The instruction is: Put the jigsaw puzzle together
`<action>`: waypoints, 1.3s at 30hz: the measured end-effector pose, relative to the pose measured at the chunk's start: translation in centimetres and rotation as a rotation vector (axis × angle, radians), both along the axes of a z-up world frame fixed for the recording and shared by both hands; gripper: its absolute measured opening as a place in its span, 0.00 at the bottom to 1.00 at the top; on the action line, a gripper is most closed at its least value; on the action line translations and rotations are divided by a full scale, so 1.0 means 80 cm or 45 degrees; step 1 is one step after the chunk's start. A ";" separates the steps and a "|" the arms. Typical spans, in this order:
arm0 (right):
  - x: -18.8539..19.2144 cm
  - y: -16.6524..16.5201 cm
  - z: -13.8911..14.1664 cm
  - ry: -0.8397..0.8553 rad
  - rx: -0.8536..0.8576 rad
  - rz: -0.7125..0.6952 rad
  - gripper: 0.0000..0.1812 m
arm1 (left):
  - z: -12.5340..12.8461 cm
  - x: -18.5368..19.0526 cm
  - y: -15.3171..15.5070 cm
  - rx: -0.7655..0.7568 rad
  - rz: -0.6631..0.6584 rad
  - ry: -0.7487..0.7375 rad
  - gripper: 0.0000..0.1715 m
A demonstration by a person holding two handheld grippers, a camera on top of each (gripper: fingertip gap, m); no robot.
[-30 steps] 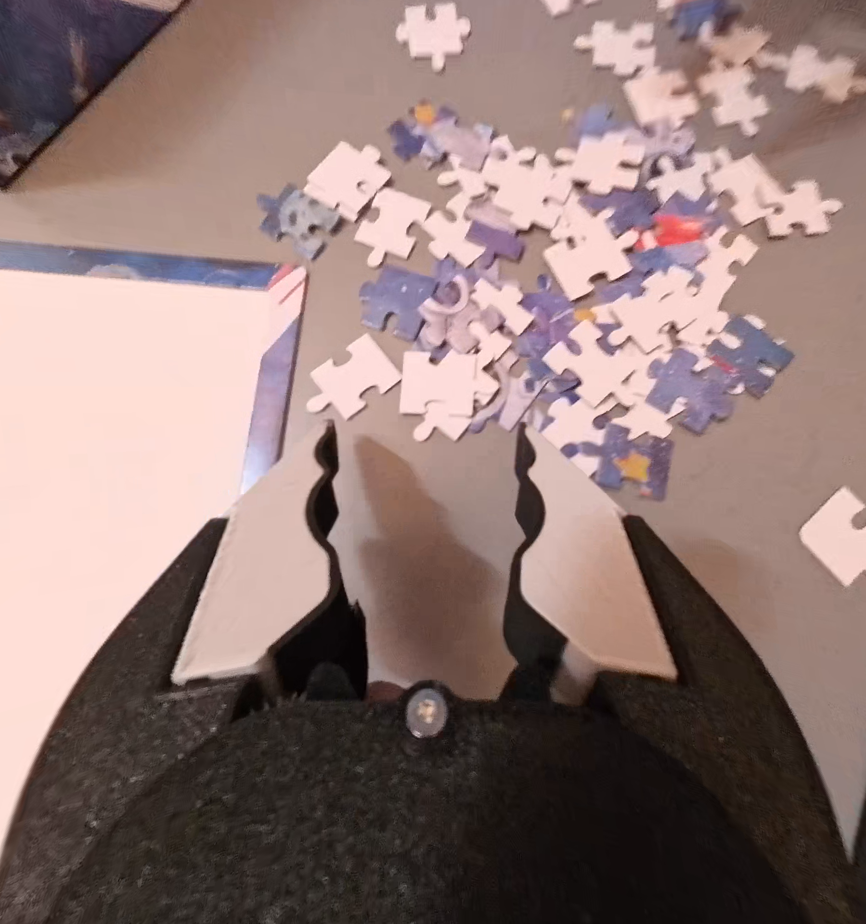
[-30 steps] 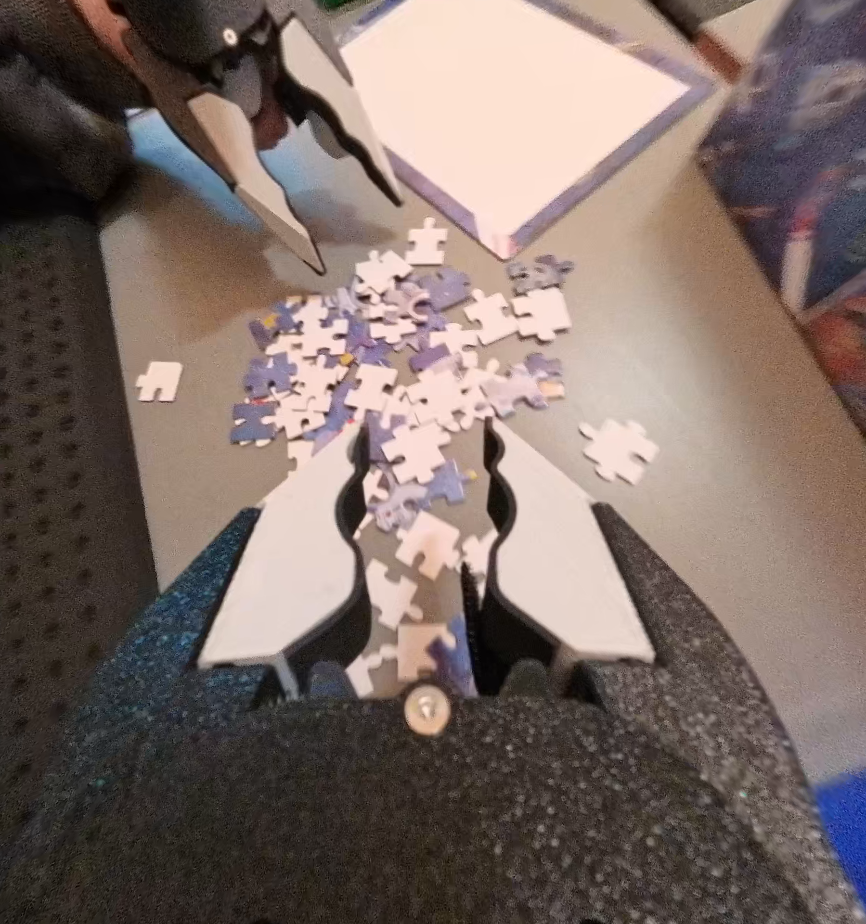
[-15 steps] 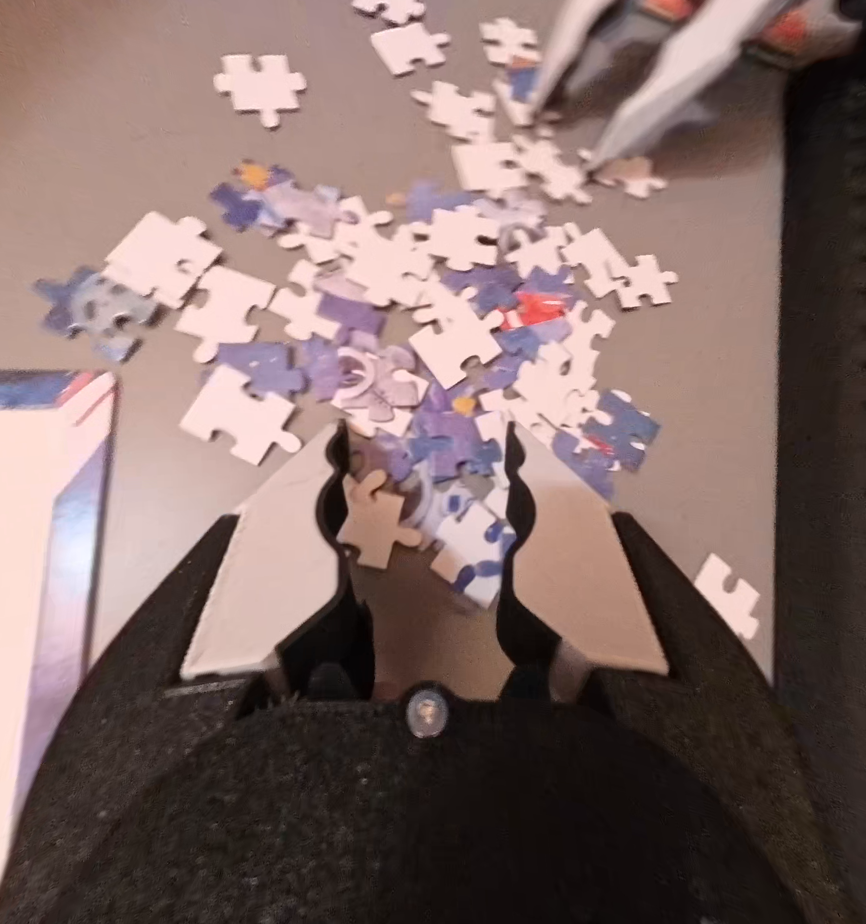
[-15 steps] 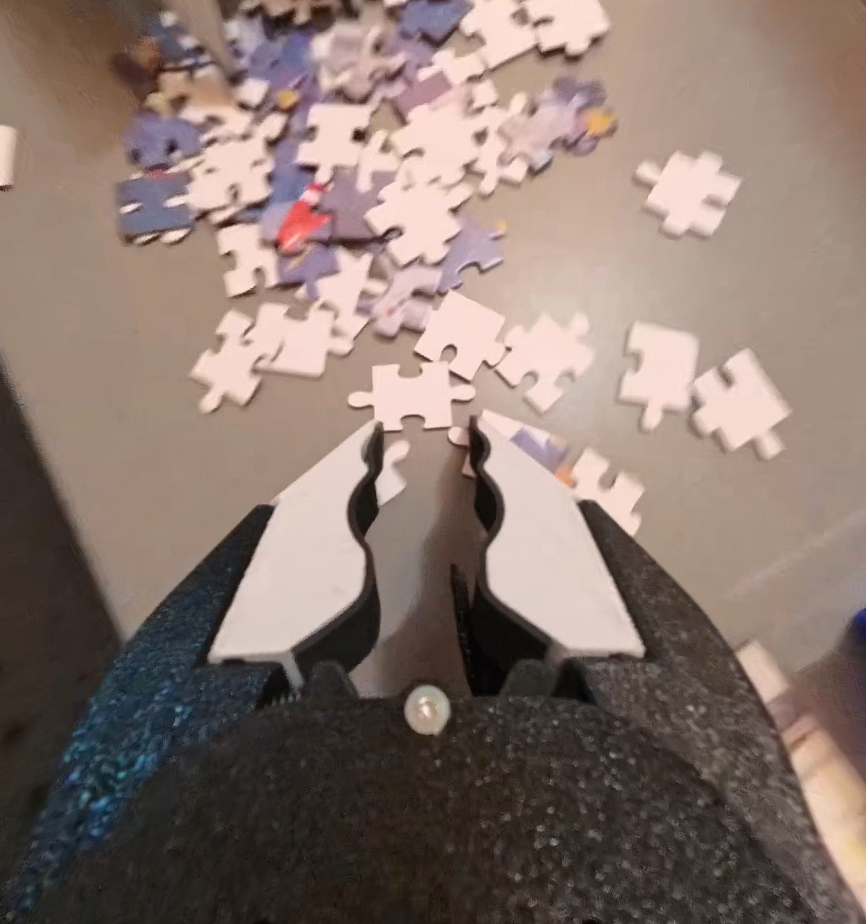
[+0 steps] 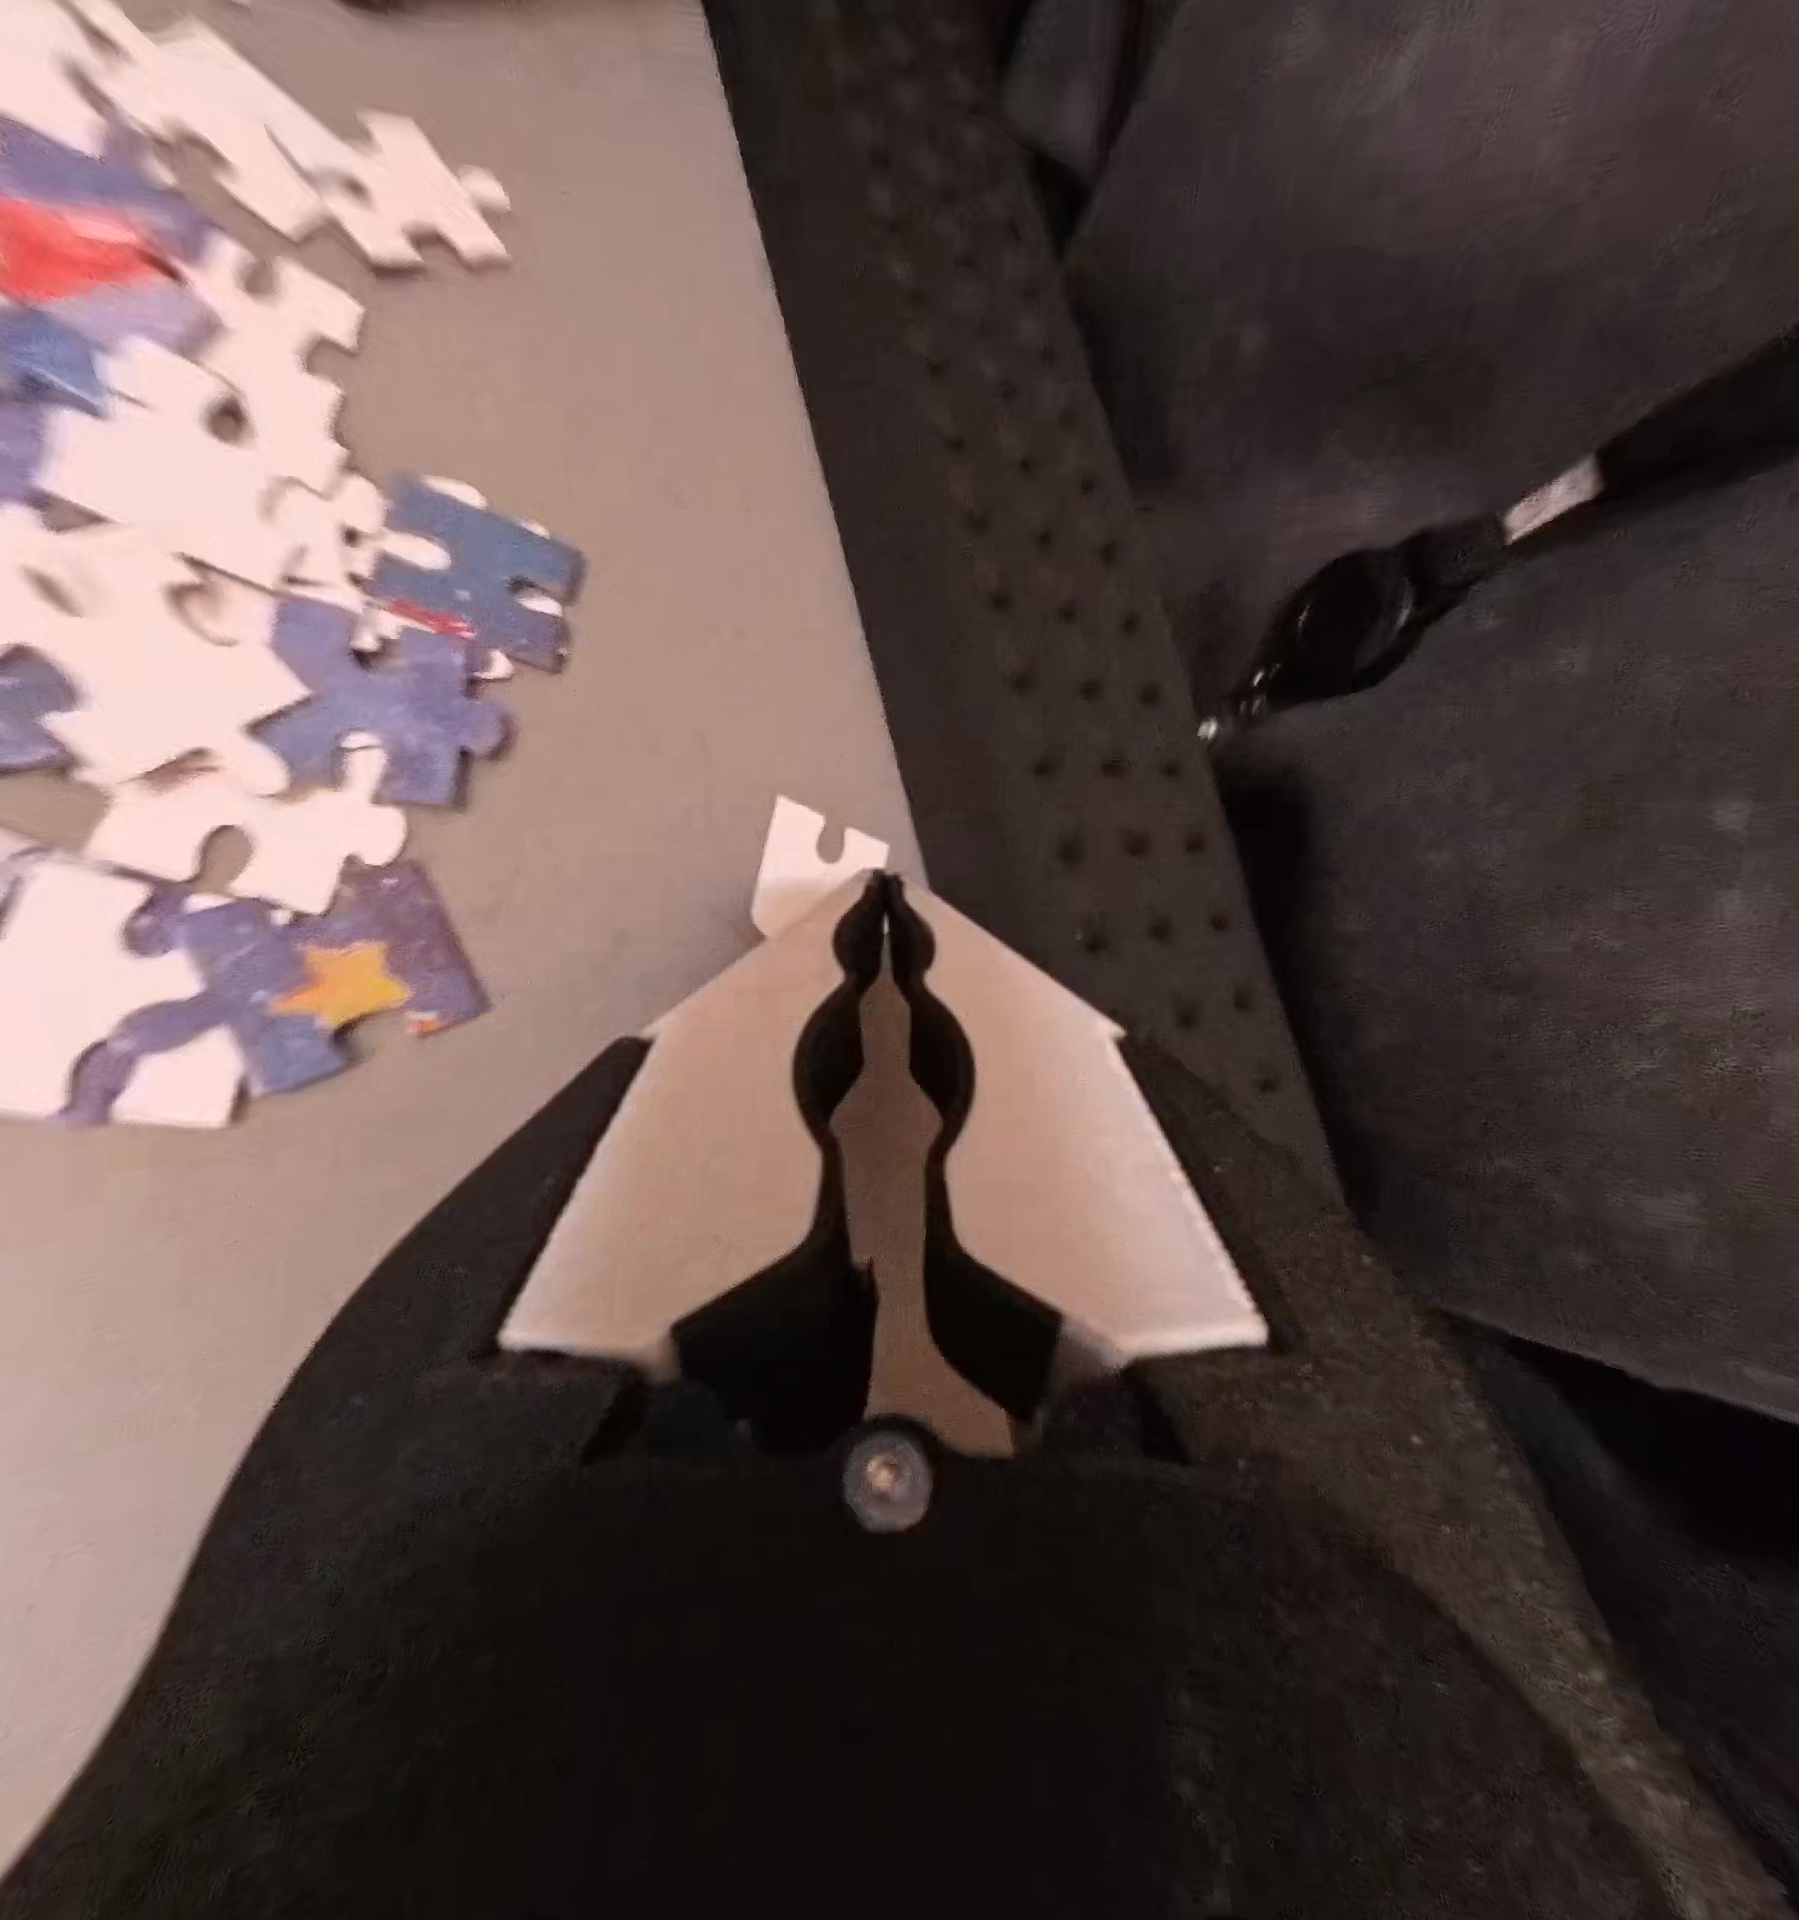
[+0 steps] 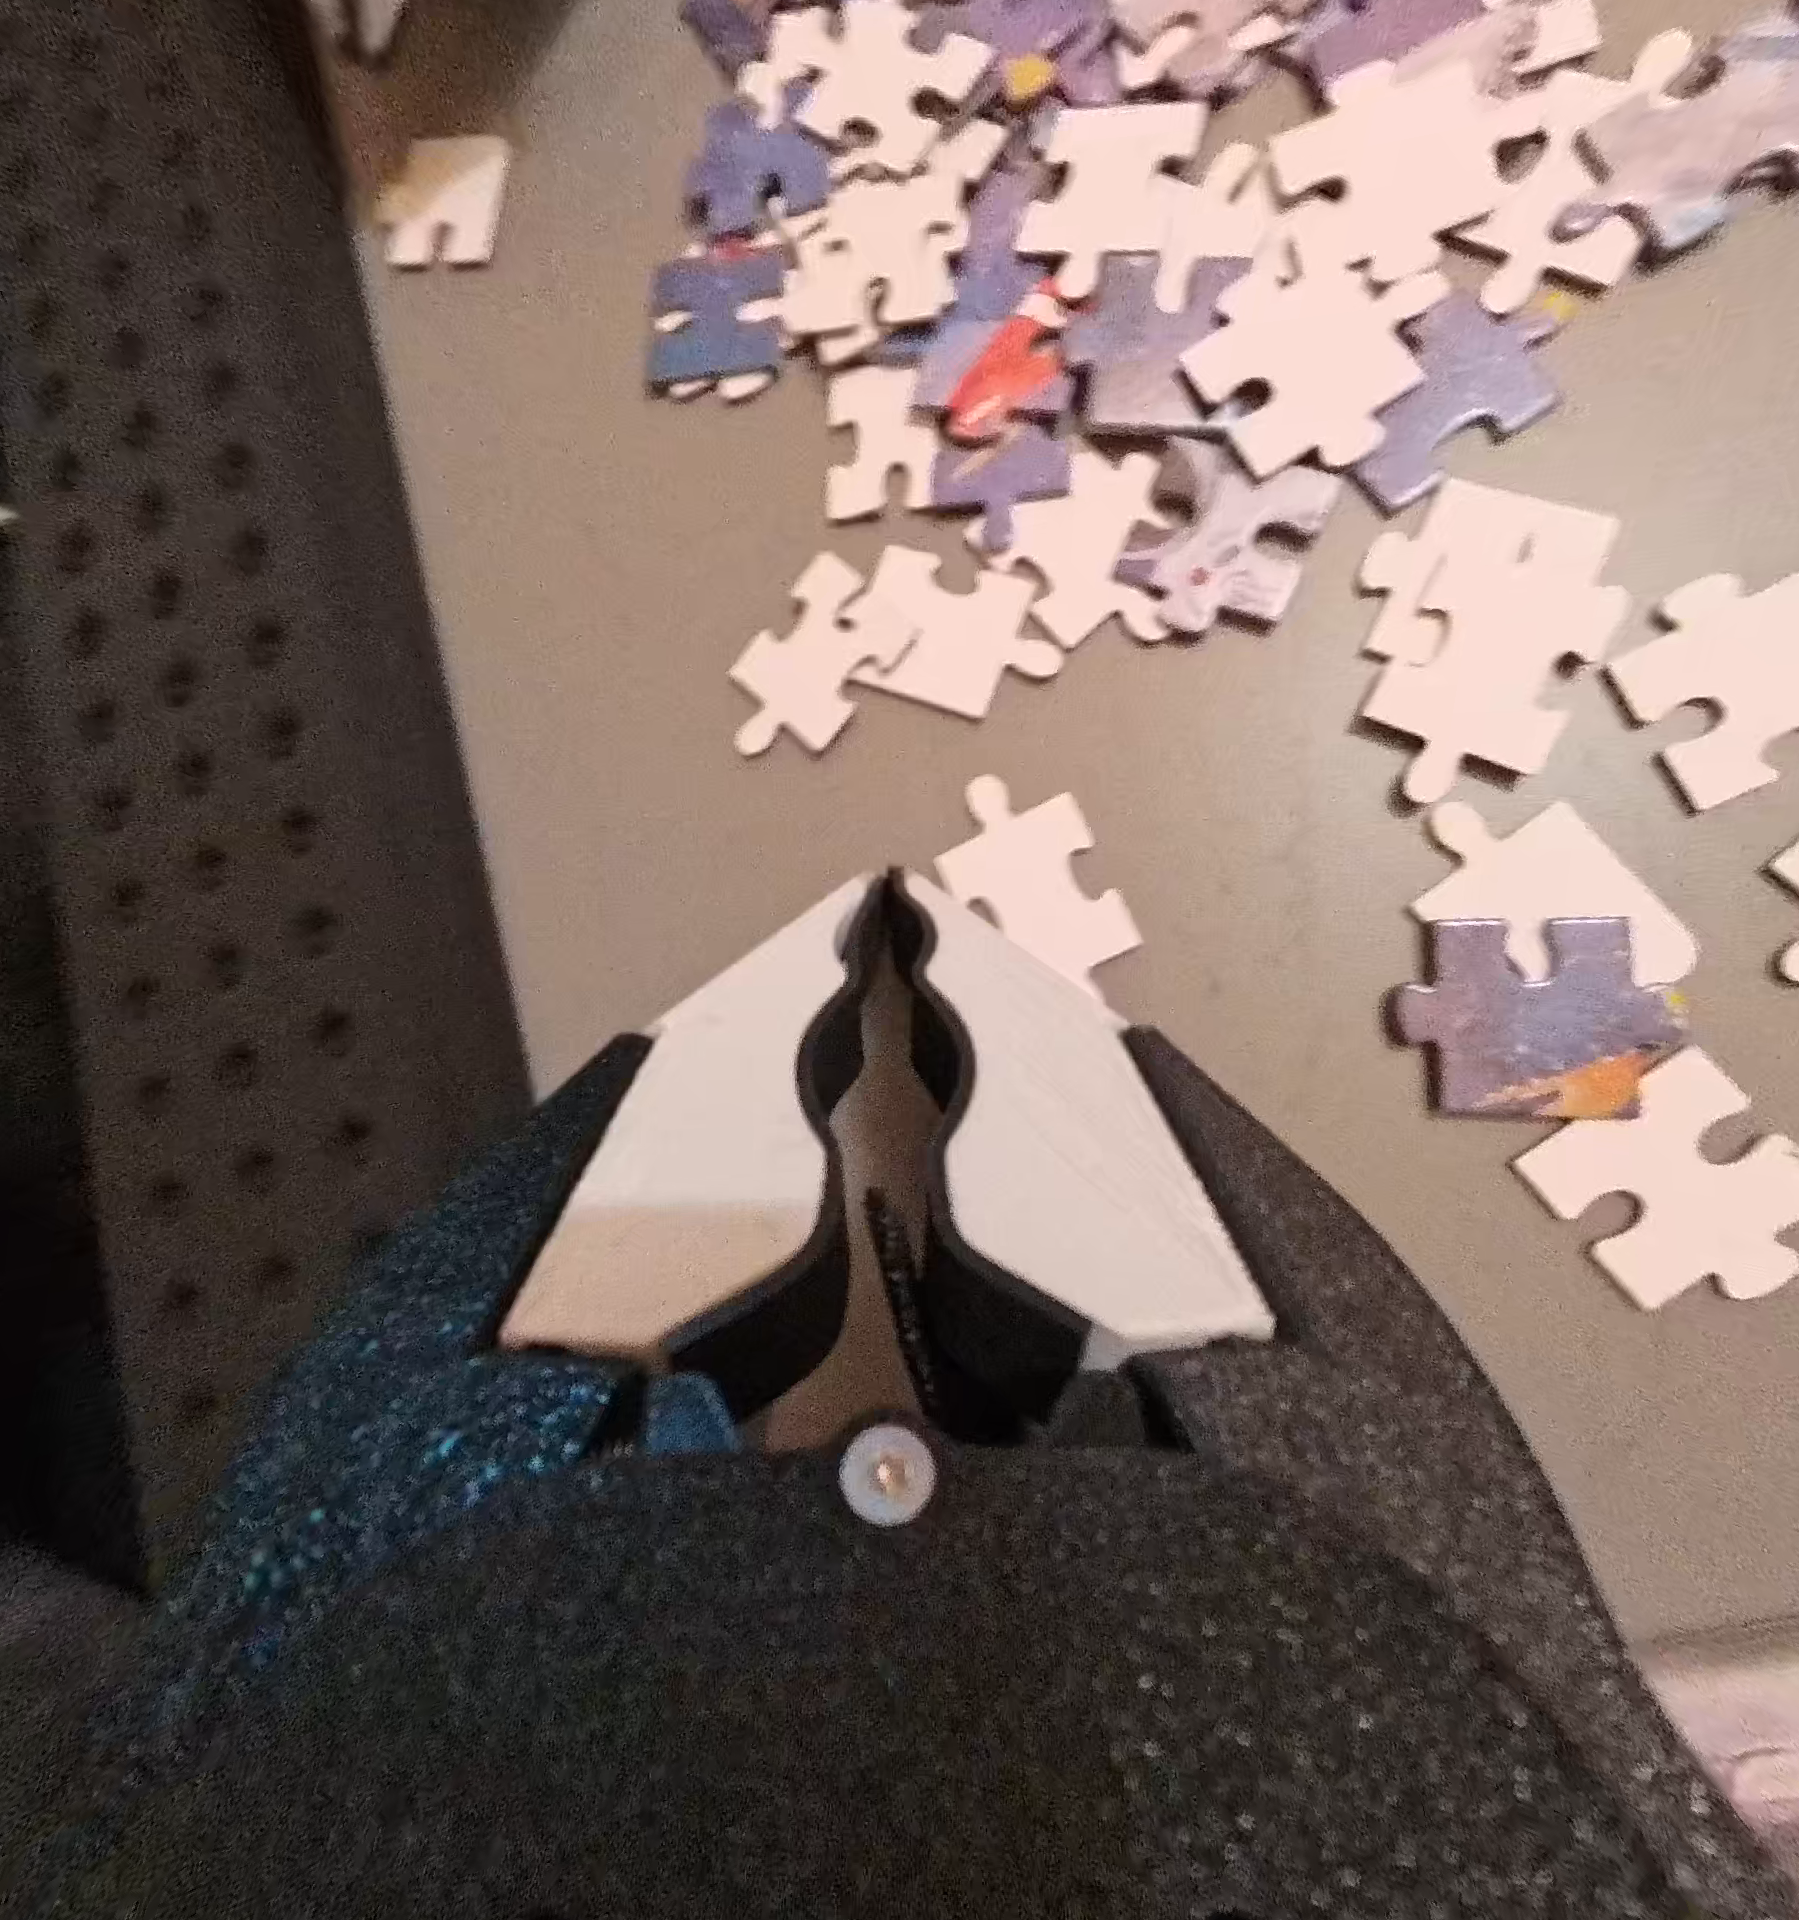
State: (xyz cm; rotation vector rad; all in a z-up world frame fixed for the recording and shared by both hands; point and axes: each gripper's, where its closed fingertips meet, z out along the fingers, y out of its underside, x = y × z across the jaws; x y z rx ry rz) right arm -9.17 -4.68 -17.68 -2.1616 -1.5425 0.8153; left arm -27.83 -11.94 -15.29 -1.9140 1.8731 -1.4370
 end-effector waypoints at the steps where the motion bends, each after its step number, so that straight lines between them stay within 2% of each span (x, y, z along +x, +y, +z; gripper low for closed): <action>1: -0.005 0.008 0.000 0.020 -0.011 -0.009 0.00 | -0.017 -0.001 -0.008 0.055 -0.064 0.087 0.00; 2: -0.006 0.032 -0.001 0.013 0.046 -0.097 0.00 | -0.022 0.001 -0.014 0.081 -0.111 0.103 0.00; 3: -0.001 0.063 0.000 -0.005 0.164 -0.183 0.00 | -0.024 0.012 -0.004 0.142 -0.064 0.094 0.00; 5: 0.014 0.122 0.007 -0.021 0.374 -0.408 0.00 | -0.025 0.045 0.050 0.356 0.190 0.058 0.00; 6: 0.008 0.126 0.011 0.020 0.348 -0.437 0.00 | -0.020 0.061 0.076 0.430 0.304 0.031 0.00; 7: -0.011 0.116 0.018 0.116 0.261 -0.396 0.02 | -0.012 0.074 0.089 0.455 0.375 -0.012 0.00; 9: -0.058 0.053 0.031 0.292 0.013 -0.125 0.03 | 0.005 0.080 0.092 0.479 0.372 -0.085 0.00; 11: -0.083 -0.024 0.027 0.282 -0.177 0.181 0.00 | 0.021 0.071 0.100 0.508 0.403 -0.148 0.00; 12: -0.087 -0.050 0.019 0.230 -0.211 0.281 0.00 | 0.021 0.055 0.091 0.443 0.354 -0.122 0.00; 13: -0.089 -0.055 0.007 0.166 -0.170 0.300 0.00 | 0.017 0.034 0.073 0.320 0.271 -0.068 0.00; 14: -0.092 -0.052 0.001 0.143 -0.124 0.291 0.00 | 0.012 0.012 0.051 0.177 0.177 -0.008 0.00; 15: -0.095 -0.035 0.001 0.146 -0.076 0.206 0.00 | 0.005 -0.004 0.035 0.096 0.107 0.033 0.00; 18: -0.068 0.073 0.001 0.077 0.259 -0.199 0.00 | -0.022 -0.002 0.030 0.166 0.106 0.070 0.00; 19: -0.051 0.104 0.003 0.029 0.330 -0.333 0.00 | -0.026 0.003 0.027 0.152 0.094 0.090 0.00; 20: -0.040 0.121 0.009 0.022 0.356 -0.422 0.00 | -0.027 0.016 0.038 0.180 0.154 0.090 0.00; 22: -0.060 0.112 0.034 0.214 0.297 -0.396 0.01 | -0.028 0.042 0.063 0.253 0.269 0.085 0.00; 24: -0.100 0.069 0.051 0.398 0.173 -0.219 0.01 | -0.027 0.074 0.100 0.402 0.456 0.055 0.00; 25: -0.117 0.043 0.046 0.394 0.104 -0.103 0.01 | -0.024 0.082 0.105 0.442 0.469 0.045 0.02; 27: -0.135 0.003 0.020 0.252 0.052 0.080 0.00 | -0.006 0.088 0.108 0.490 0.472 -0.038 0.03; 28: -0.138 0.002 0.004 0.155 0.112 0.100 0.00 | 0.004 0.086 0.108 0.482 0.476 -0.088 0.03; 29: -0.142 0.009 0.002 0.140 0.189 0.098 0.00 | 0.012 0.081 0.107 0.446 0.477 -0.128 0.03; 31: -0.123 0.065 0.006 0.052 0.426 -0.130 0.00 | 0.017 0.068 0.126 0.418 0.573 -0.133 0.03; 32: -0.104 0.092 0.010 0.008 0.514 -0.247 0.00 | 0.012 0.057 0.149 0.463 0.670 -0.092 0.05; 34: -0.069 0.130 0.025 0.012 0.576 -0.463 0.00 | -0.002 0.031 0.197 0.600 0.863 0.026 0.25; 35: -0.057 0.139 0.034 0.044 0.562 -0.541 0.00 | -0.009 0.020 0.212 0.651 0.914 0.078 0.36; 36: -0.051 0.142 0.042 0.098 0.538 -0.587 0.00 | -0.013 0.014 0.217 0.672 0.917 0.106 0.41; 39: -0.066 0.126 0.054 0.285 0.406 -0.558 0.05 | -0.016 0.018 0.189 0.547 0.769 0.089 0.41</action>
